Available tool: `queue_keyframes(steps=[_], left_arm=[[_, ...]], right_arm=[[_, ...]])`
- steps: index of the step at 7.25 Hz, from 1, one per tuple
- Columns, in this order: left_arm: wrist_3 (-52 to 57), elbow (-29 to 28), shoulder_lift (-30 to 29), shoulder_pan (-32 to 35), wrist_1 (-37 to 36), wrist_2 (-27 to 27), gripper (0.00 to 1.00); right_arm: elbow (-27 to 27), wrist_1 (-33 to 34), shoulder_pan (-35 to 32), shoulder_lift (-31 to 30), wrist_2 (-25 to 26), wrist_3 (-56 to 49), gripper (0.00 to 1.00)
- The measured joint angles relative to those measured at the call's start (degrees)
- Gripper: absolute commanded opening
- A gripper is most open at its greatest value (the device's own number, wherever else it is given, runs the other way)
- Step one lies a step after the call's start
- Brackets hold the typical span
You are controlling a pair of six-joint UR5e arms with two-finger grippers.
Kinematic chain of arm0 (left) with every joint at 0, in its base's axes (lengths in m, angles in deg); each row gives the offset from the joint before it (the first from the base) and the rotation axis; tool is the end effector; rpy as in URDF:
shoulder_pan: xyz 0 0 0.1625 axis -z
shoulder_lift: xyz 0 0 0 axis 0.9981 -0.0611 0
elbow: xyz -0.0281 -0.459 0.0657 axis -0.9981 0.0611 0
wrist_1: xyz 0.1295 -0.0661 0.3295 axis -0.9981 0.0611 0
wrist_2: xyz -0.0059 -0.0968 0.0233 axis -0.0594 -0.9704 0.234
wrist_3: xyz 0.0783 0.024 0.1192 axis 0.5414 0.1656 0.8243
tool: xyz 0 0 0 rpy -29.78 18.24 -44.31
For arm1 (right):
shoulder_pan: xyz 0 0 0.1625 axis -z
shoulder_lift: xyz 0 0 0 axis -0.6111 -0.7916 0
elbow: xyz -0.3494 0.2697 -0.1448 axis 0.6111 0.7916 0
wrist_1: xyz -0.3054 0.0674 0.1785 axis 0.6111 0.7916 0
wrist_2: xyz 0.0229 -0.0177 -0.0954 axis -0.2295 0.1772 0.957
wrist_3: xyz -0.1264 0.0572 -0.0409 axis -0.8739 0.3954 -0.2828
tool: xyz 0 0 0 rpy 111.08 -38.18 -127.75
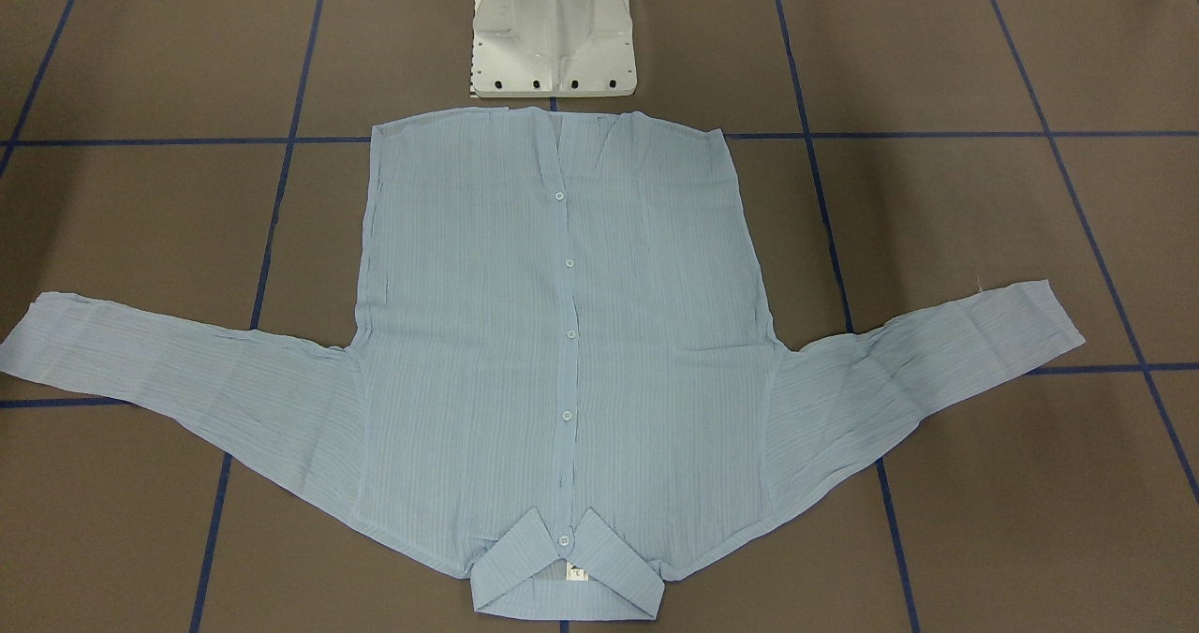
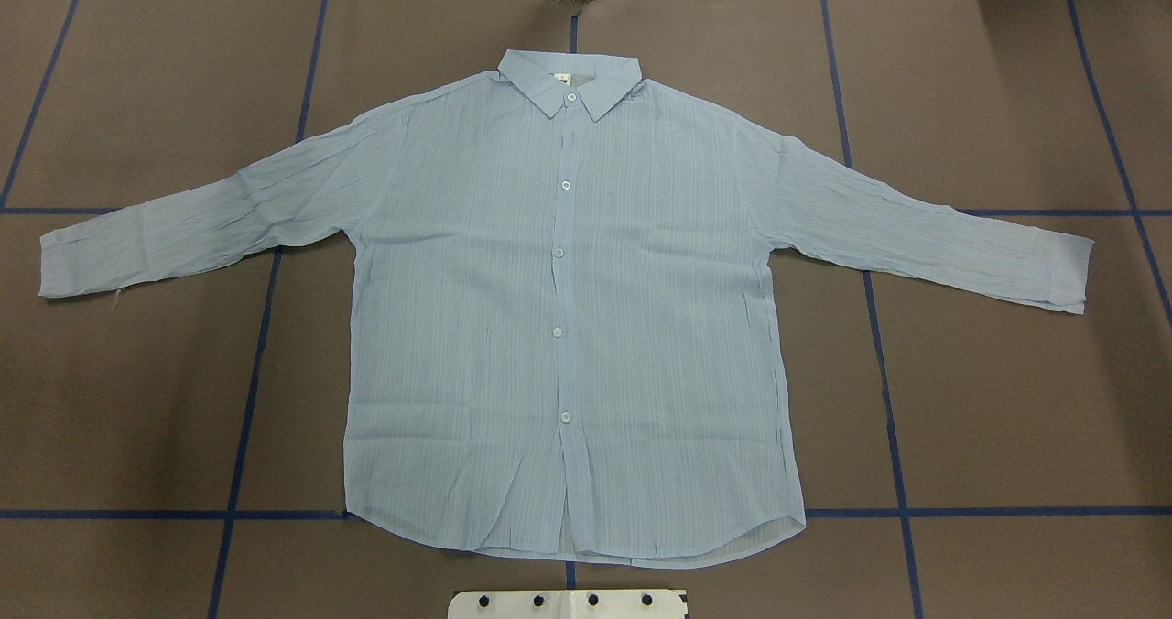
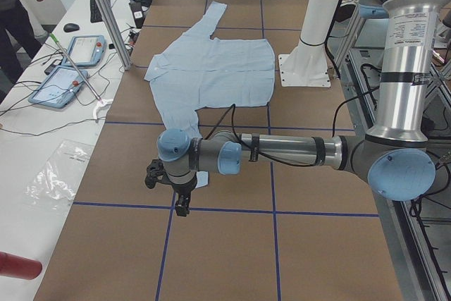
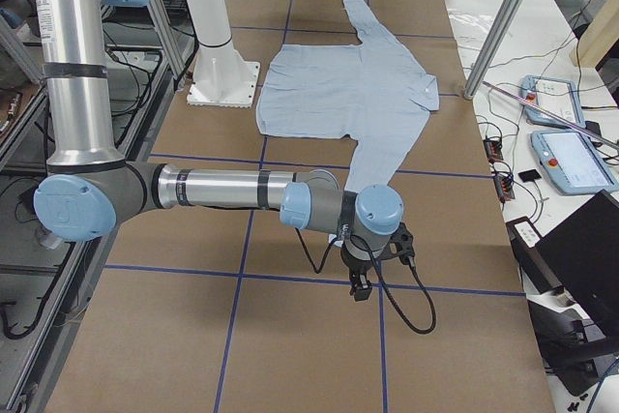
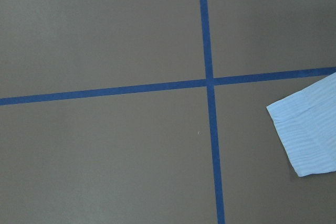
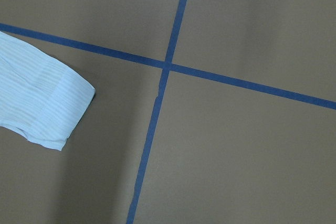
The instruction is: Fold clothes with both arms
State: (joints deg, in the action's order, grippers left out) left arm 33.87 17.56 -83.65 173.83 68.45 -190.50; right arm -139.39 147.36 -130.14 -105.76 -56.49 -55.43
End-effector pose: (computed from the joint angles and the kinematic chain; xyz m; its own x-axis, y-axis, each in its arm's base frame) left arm -0.0144 -0.4556 0.7206 0.7326 0.1041 -0.6726 -0.0701 0.9945 0.0775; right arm 0.0523 -0.4385 0.7342 0.6928 -0.2176 0.6875 0.1951 0.9744 0.1118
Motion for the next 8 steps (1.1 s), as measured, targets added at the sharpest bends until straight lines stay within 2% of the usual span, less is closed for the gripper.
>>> queue_keyframes(steps=[4,8], left_arm=[[0.0,0.1,-0.3,0.0,0.5,-0.3,1.00],[-0.5,1.0,-5.6,-0.3,6.0,-1.1,1.00]], right_arm=[[-0.6,-2.9,0.9,-0.1,-0.2,5.5,1.00],[0.3,-11.3,1.7,0.1,-2.9,9.0,1.00]])
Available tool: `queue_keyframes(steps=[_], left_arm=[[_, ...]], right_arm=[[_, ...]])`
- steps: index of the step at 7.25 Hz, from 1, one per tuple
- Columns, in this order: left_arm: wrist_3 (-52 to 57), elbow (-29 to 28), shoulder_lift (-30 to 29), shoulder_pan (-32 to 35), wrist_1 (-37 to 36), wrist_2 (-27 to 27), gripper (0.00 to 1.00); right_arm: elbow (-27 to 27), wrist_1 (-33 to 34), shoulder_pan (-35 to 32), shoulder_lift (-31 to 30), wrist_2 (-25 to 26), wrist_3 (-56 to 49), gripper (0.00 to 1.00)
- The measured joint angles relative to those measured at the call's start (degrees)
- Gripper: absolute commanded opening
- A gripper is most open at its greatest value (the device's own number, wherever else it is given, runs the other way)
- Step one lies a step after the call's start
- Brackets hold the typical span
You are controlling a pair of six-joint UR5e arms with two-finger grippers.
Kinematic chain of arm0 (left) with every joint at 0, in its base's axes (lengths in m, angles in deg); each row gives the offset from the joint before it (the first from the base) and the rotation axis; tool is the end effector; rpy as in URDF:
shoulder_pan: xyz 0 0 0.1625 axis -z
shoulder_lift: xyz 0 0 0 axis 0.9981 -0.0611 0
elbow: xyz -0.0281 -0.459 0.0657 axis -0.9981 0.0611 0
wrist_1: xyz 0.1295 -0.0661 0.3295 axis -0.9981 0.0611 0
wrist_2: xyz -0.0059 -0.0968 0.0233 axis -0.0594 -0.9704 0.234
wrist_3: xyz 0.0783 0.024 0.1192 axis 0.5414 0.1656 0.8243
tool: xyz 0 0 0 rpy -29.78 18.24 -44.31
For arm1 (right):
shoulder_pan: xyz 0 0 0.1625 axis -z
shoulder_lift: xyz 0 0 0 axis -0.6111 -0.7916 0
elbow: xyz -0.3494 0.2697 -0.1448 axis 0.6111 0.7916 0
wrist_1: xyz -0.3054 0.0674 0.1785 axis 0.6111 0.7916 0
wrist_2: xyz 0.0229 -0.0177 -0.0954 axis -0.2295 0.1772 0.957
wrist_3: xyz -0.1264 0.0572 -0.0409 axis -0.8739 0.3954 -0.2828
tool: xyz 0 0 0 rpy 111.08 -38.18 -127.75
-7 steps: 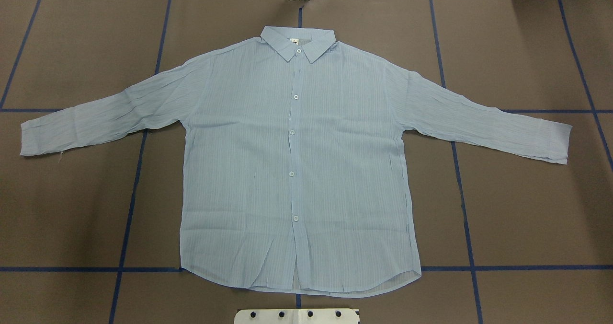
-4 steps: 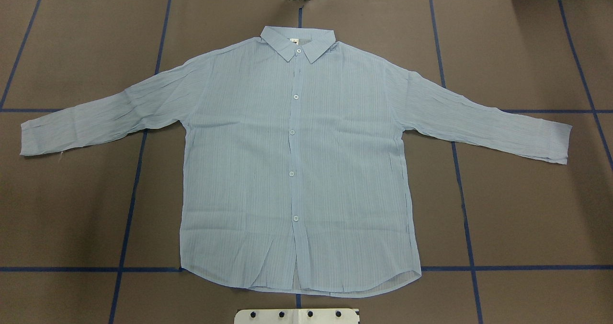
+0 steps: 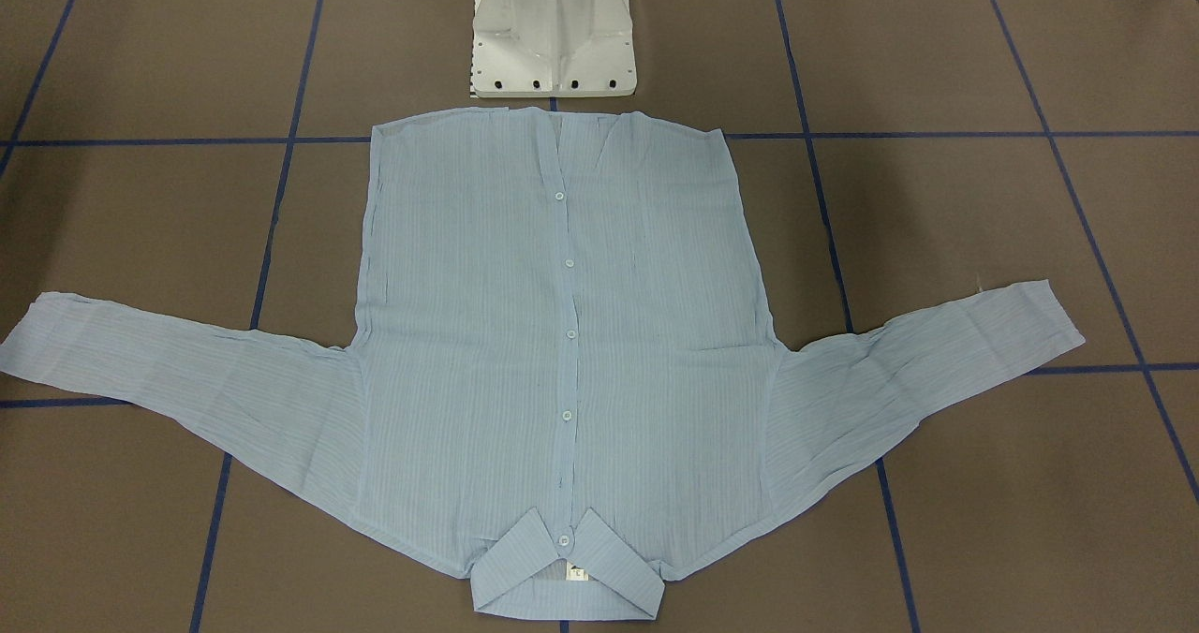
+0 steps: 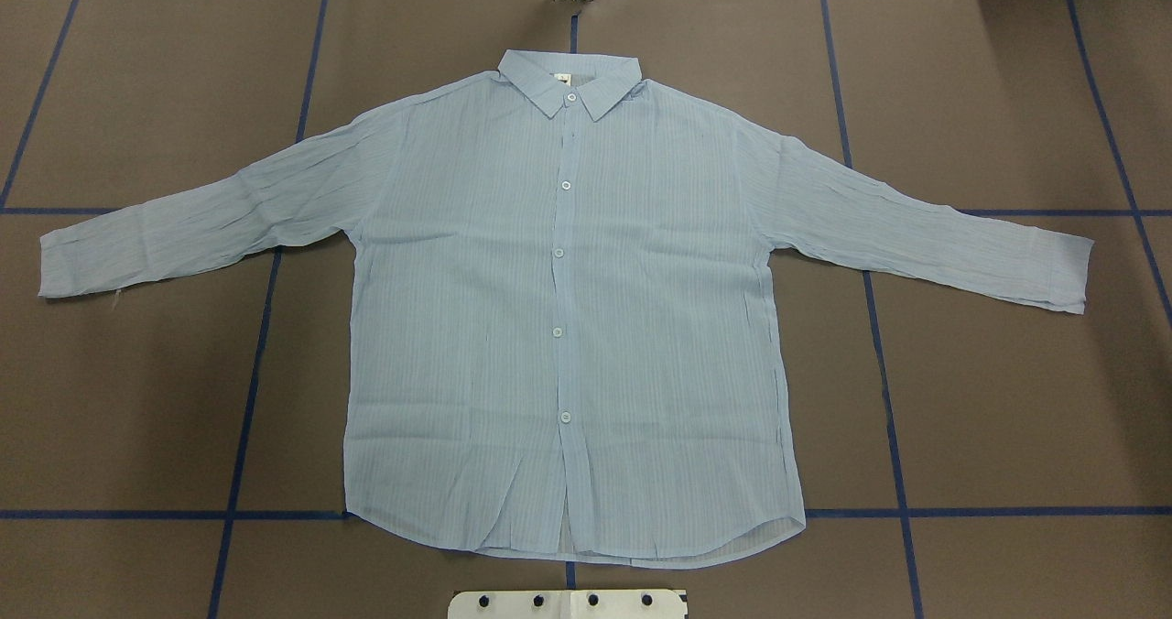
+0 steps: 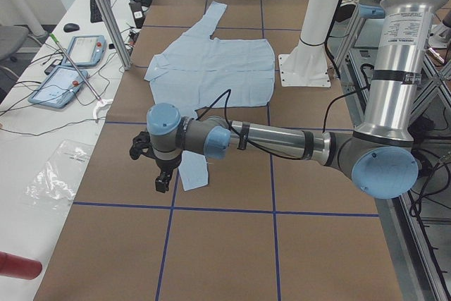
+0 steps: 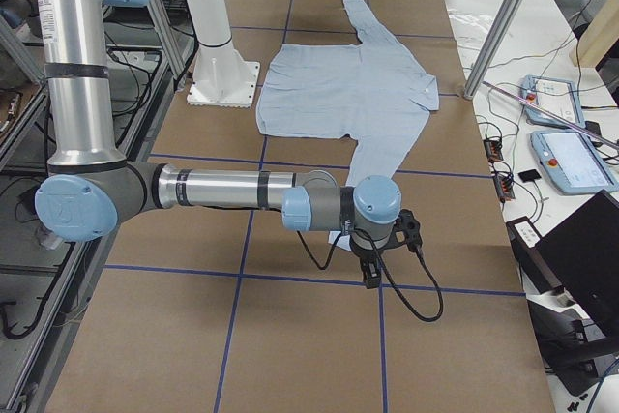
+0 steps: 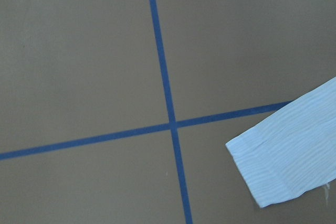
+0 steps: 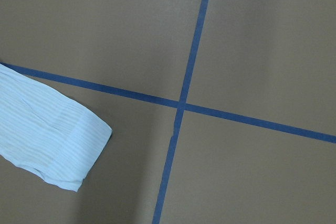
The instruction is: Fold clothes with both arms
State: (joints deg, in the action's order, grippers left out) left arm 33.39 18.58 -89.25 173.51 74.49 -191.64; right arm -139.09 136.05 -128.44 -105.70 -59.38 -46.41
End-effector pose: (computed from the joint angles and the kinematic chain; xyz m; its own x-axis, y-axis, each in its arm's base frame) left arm -0.0066 -0.5167 0.6510 0.7112 0.2489 -0.6574 -0.0671 0.9550 0.2890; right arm 0.0344 -0.4607 0.7117 0.6793 -0.2184 0.7006 0.1076 0.9740 0.1993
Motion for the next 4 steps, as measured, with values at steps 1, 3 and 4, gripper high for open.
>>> queue_keyframes(steps=[1,3,4], left_arm=[[-0.1,-0.9,-0.8,-0.2,2.2,0.0,1.00],[-0.2,-3.6,-0.7,-0.3,6.6,-0.1,1.00],[-0.2,-4.2,-0.4,-0.3,8.5,-0.2,1.00]], right_arm=[[0.3,-1.5,0.7,0.0,-1.4,0.9,1.00],[1.2,-7.5,3.0,-0.1,-4.5,5.1,1.00],[2.1,-12.5,4.9,-0.2,-4.3,10.1,1.00]])
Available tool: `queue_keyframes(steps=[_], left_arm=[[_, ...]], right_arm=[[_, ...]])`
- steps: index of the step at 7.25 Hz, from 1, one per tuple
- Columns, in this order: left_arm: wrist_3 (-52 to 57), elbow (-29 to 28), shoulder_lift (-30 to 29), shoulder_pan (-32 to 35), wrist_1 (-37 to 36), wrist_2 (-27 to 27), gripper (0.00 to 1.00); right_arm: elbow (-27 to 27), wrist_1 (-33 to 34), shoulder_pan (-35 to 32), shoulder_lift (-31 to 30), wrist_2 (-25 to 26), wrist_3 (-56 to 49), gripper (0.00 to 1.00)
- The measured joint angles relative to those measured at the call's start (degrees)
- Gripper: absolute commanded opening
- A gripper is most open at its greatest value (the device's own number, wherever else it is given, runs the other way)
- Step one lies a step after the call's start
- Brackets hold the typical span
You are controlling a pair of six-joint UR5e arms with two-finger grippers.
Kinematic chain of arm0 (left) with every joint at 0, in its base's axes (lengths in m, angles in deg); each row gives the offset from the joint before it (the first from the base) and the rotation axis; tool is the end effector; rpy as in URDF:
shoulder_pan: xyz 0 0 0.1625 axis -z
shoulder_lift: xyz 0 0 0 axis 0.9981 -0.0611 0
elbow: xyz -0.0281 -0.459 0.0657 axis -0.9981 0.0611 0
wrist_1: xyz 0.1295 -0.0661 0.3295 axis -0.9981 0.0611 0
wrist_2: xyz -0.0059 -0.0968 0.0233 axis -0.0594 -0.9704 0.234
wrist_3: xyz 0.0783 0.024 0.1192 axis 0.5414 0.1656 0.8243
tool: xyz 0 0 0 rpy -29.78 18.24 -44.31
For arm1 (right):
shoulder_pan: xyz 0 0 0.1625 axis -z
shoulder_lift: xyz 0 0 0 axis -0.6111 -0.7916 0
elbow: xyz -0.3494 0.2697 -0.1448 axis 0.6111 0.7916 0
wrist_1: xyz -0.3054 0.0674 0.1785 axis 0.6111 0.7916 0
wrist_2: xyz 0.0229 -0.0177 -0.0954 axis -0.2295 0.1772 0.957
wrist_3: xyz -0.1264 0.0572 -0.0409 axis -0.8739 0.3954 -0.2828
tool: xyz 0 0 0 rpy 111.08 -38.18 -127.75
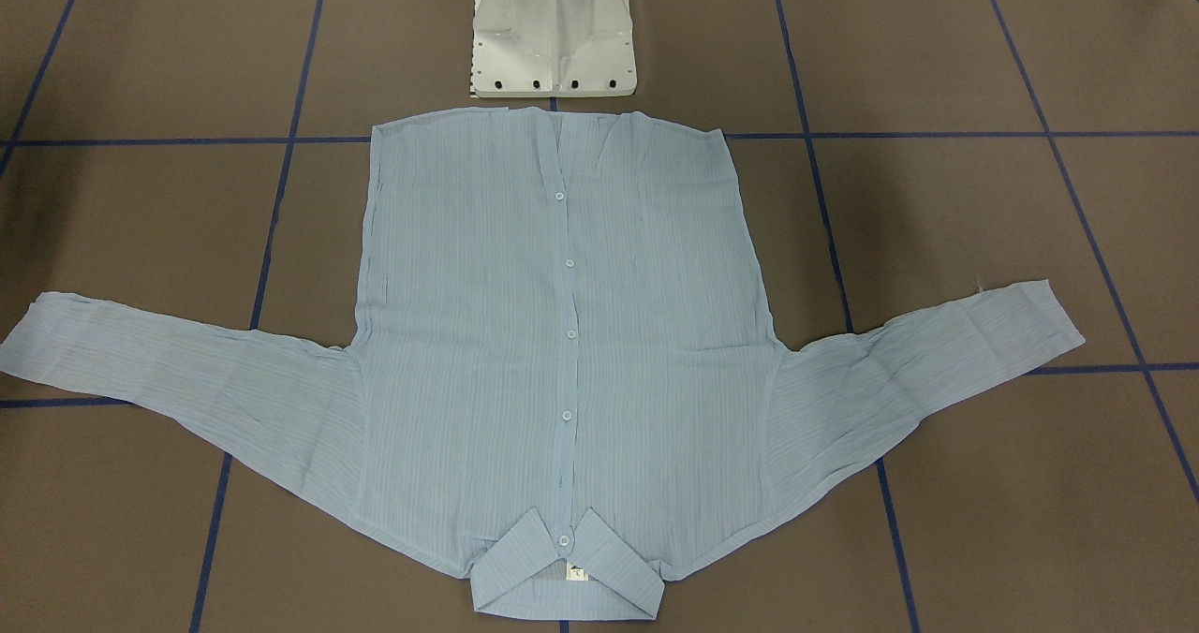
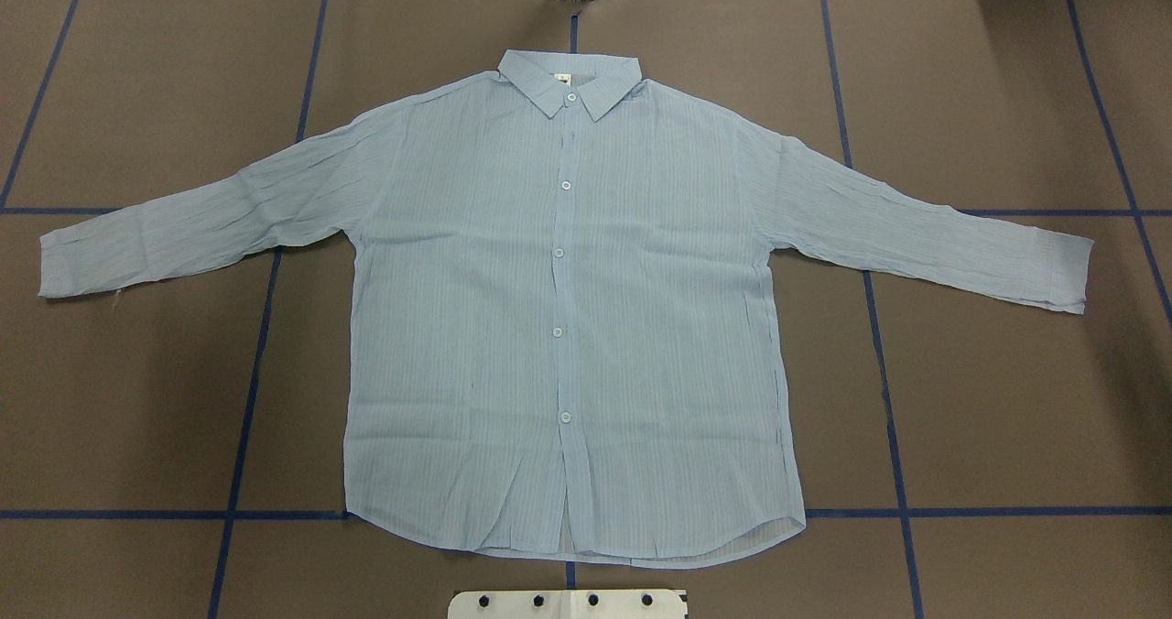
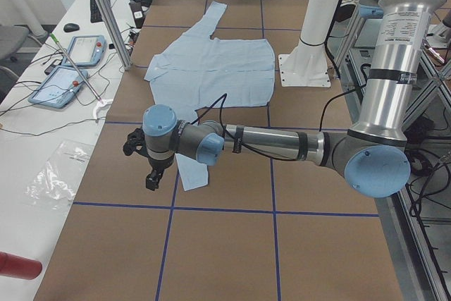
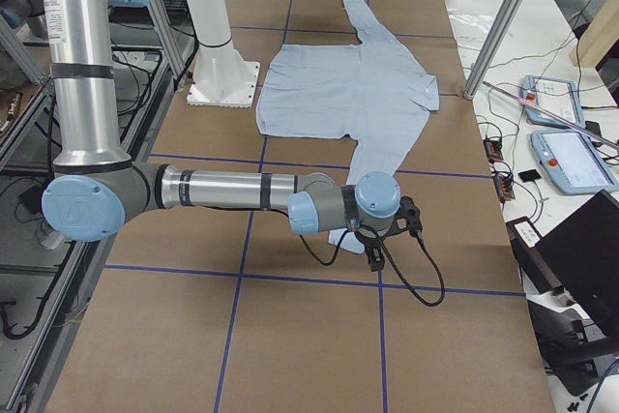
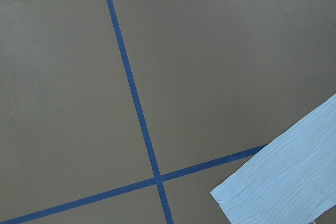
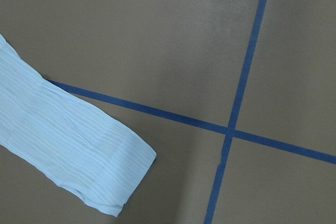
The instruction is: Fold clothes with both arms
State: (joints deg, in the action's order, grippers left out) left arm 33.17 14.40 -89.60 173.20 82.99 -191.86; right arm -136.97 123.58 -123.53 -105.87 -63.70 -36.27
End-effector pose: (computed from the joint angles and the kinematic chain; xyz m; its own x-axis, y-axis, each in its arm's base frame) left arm -0.0028 -0.5272 0.6621 0.7044 0.3028 -0.6420 -0.0680 0.9291 0.3636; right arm -0.0131 -0.4725 0.6969 0.6147 -0.2374 0.7522 0.0697 0.9663 0.2480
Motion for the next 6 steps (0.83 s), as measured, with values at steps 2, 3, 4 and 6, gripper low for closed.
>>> queue_keyframes(steps=[2,3,4,6], left_arm=[[-0.2,0.0,1.5,0.0,4.4,-0.1,1.00],[-0.7,0.2,2.2,0.0,6.2,-0.2,1.00],[-1.3,0.4,2.6,0.0,7.0,-1.0,1.00],[-1.8,0.6,2.7,0.0,7.4,-3.0,1.00]], right_arm=[[1.0,-11.1,5.0,-0.8,4.9,11.7,0.99],[1.7,-15.2,7.7,-1.1,7.1,17.5,0.99],[2.7,-17.8,10.3,-0.9,8.6,22.7,0.99],[8.2,-26.3,13.3,-1.0,9.8,26.4,0.99]])
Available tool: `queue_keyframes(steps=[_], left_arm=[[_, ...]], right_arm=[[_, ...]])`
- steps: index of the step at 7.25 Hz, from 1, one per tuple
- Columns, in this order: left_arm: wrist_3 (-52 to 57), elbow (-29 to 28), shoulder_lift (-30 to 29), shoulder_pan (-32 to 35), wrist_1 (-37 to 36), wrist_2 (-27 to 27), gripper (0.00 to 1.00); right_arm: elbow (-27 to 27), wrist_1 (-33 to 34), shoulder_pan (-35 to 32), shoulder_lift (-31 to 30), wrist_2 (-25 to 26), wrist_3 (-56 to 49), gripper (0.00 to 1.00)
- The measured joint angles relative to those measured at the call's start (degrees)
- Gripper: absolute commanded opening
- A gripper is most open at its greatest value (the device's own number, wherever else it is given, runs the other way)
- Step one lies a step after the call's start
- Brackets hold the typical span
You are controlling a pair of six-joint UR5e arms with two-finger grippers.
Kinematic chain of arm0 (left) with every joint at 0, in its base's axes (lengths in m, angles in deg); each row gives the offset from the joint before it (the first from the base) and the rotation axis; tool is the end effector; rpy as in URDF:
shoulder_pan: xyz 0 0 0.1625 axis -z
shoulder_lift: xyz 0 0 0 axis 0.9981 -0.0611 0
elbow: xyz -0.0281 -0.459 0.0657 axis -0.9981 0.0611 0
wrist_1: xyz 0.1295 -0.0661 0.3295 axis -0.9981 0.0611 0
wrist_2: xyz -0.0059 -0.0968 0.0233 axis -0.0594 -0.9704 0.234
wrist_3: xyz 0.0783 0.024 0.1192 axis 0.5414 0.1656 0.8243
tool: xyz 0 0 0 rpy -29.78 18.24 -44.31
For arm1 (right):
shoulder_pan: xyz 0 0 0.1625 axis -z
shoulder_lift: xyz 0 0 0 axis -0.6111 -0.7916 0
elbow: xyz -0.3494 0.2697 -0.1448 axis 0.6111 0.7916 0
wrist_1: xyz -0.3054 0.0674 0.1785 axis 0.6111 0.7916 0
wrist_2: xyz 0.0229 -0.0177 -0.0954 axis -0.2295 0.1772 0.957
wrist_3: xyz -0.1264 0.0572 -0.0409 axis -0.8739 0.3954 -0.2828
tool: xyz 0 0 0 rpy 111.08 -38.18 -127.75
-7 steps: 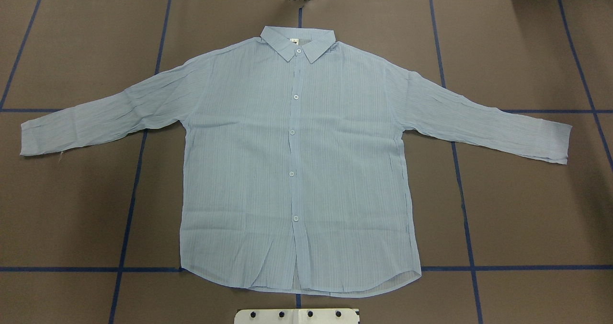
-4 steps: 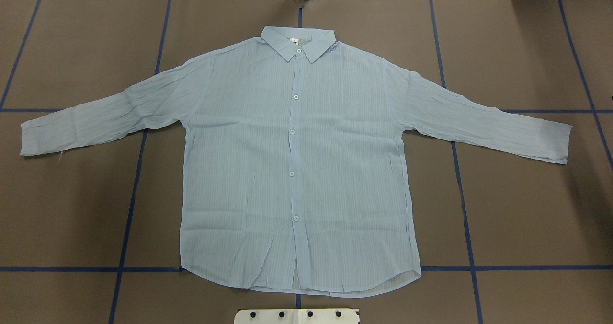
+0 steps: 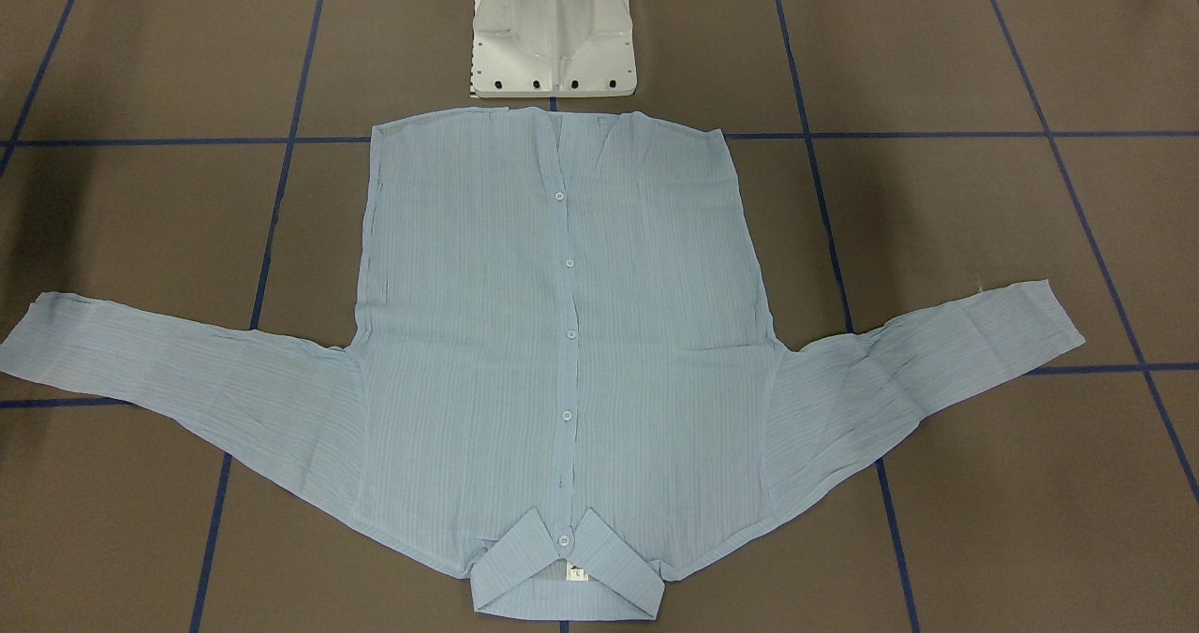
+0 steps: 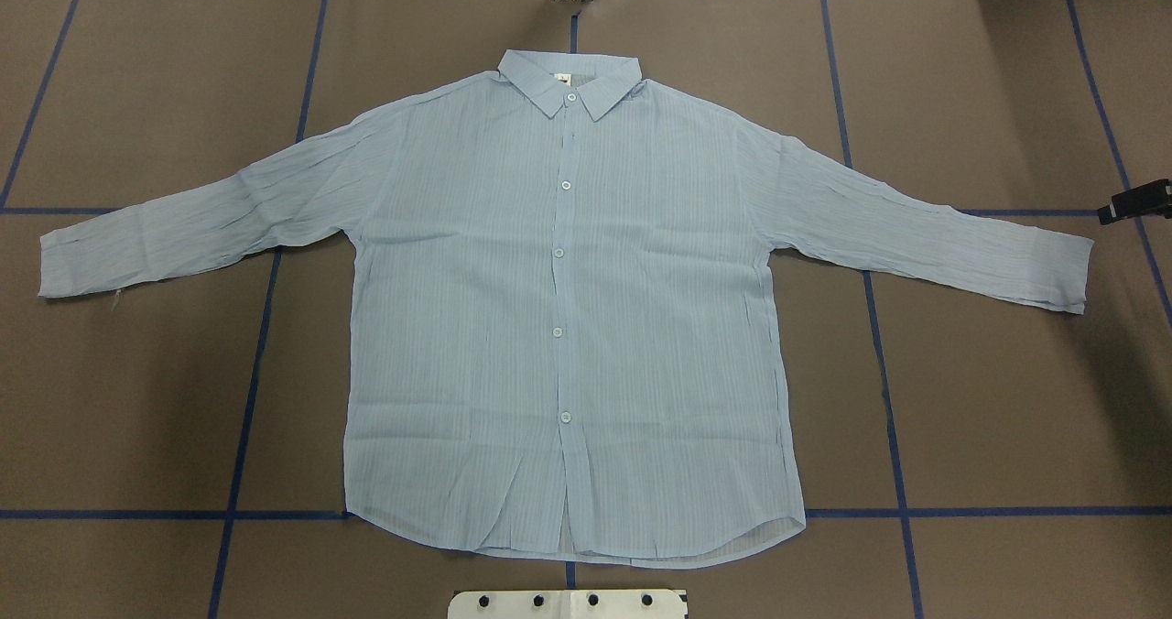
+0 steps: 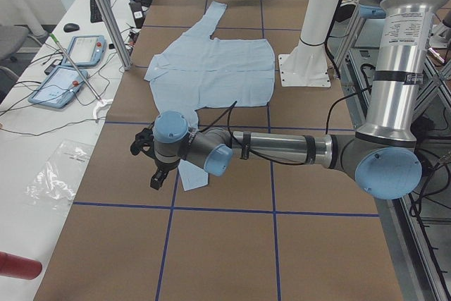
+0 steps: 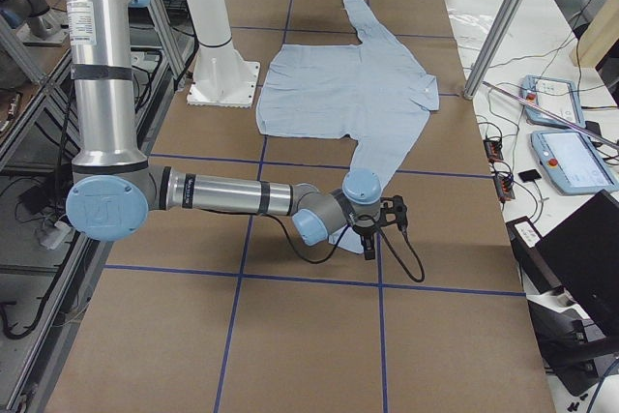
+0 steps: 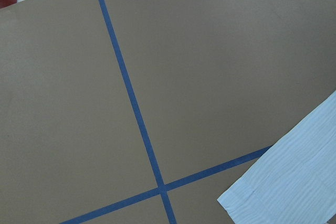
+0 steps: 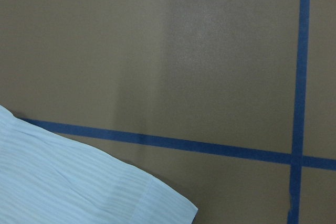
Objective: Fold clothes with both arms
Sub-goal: 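Lower the right gripper to the cuff of the sleeve nearest it and grasp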
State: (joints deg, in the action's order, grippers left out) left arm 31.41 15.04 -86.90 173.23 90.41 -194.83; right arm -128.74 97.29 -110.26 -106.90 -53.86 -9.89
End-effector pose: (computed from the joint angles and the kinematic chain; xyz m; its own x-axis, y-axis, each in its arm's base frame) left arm 0.0012 -0.5088 0.6594 0.6652 0.3474 -0.6610 -0.0442 0.9020 0.4296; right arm -0.1075 -0.4705 0.7284 0.6659 -0.1325 0.7342 -0.0455 0.9751 0.2173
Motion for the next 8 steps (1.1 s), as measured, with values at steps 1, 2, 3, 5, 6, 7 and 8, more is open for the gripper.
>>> queue_keyframes(steps=[1,2,3,5,6,7,8], left_arm=[[-0.1,0.1,0.0,0.0,0.0,-0.3,1.00],[-0.1,0.1,0.0,0.0,0.1,-0.4,1.00],[-0.1,0.1,0.0,0.0,0.1,-0.5,1.00],[-0.1,0.1,0.0,0.0,0.1,-0.5,1.00],[0.0,0.1,0.1,0.0,0.1,-0.6,1.00],[0.0,0.0,0.1,0.0,0.1,-0.6,1.00],[0.0,0.0,0.1,0.0,0.0,-0.6,1.00]], right_arm=[[4.1,-5.3,1.3,0.4,0.3,0.3,0.97],[7.2,-8.7,2.7,1.2,0.5,0.3,0.86],[8.8,-10.0,3.8,1.7,0.7,0.2,0.76],[9.6,-10.4,4.6,2.0,0.5,0.1,0.67],[9.6,-10.3,4.7,2.1,0.2,0.1,0.47],[9.6,-10.2,4.8,2.2,0.1,0.1,0.30],[9.7,-10.1,4.9,2.3,0.1,0.0,0.19]])
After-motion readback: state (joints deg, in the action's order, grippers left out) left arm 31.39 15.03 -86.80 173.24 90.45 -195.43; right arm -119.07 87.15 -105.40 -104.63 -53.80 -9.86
